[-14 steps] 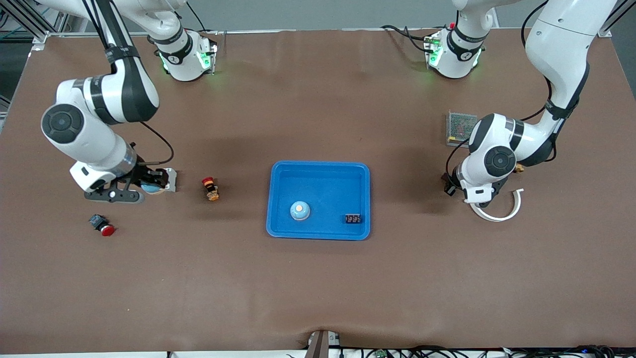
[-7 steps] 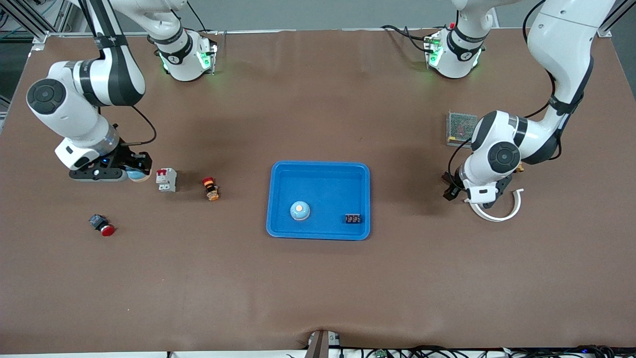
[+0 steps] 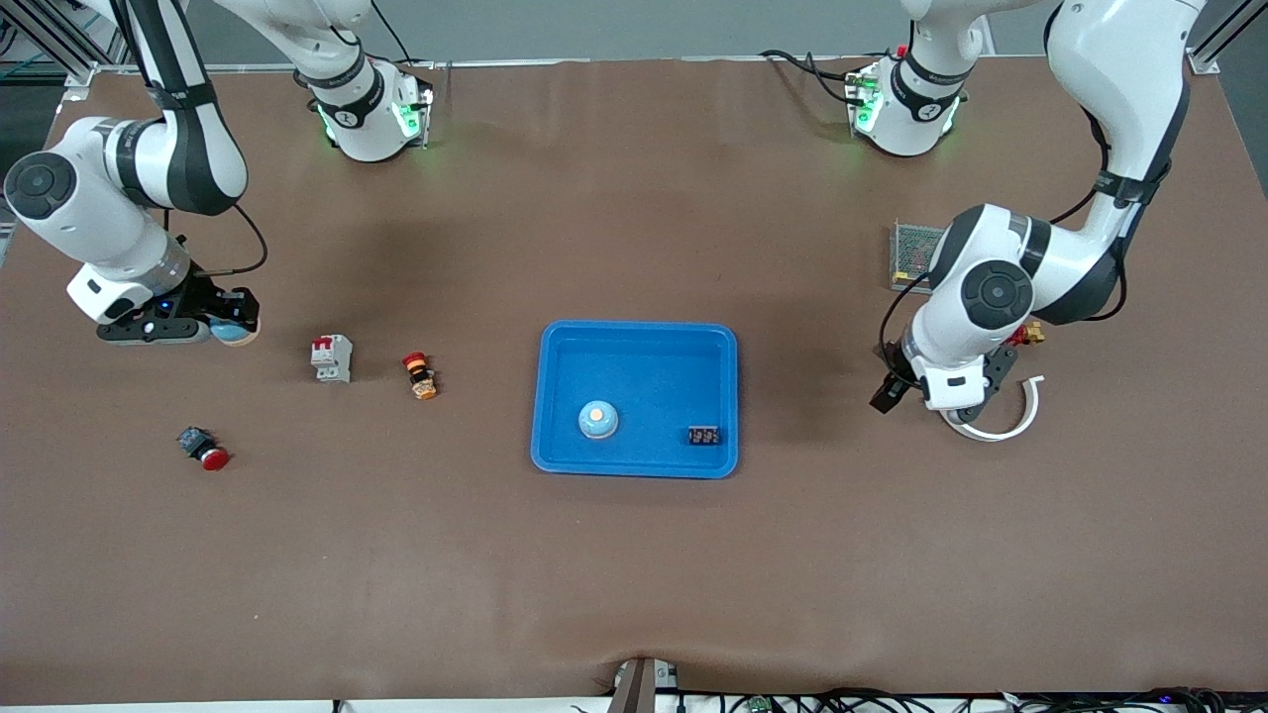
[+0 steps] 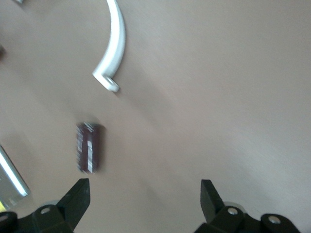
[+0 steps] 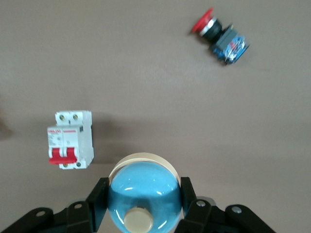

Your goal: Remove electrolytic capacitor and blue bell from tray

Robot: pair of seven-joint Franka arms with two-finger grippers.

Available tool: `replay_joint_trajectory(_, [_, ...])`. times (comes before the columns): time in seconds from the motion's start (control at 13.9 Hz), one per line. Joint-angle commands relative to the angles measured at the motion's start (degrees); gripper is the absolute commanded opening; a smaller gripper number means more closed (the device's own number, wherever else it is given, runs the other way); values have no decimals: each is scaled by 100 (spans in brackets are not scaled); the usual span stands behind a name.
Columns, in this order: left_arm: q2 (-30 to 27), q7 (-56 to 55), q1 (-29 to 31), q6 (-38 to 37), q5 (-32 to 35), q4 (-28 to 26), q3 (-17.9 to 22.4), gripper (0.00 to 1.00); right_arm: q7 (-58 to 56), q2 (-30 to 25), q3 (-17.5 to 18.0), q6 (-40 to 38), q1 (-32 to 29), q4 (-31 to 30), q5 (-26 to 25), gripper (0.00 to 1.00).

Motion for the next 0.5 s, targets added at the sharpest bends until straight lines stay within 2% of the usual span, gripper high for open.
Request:
replay_joint_trajectory(0.0, [444, -769, -353, -125, -37, 586, -144, 100, -36, -134, 106, 616, -223, -619, -12, 0])
replay_joint_trajectory(0.22, [1041, -2253, -968, -116, 24, 1359, -126, 100, -176, -29, 106, 1039, -346, -901, -12, 0])
replay_joint_trajectory(0.43, [1657, -3258, -1557, -81, 42, 2063, -109, 100, -816, 50, 106, 1233, -836, -1060, -12, 0])
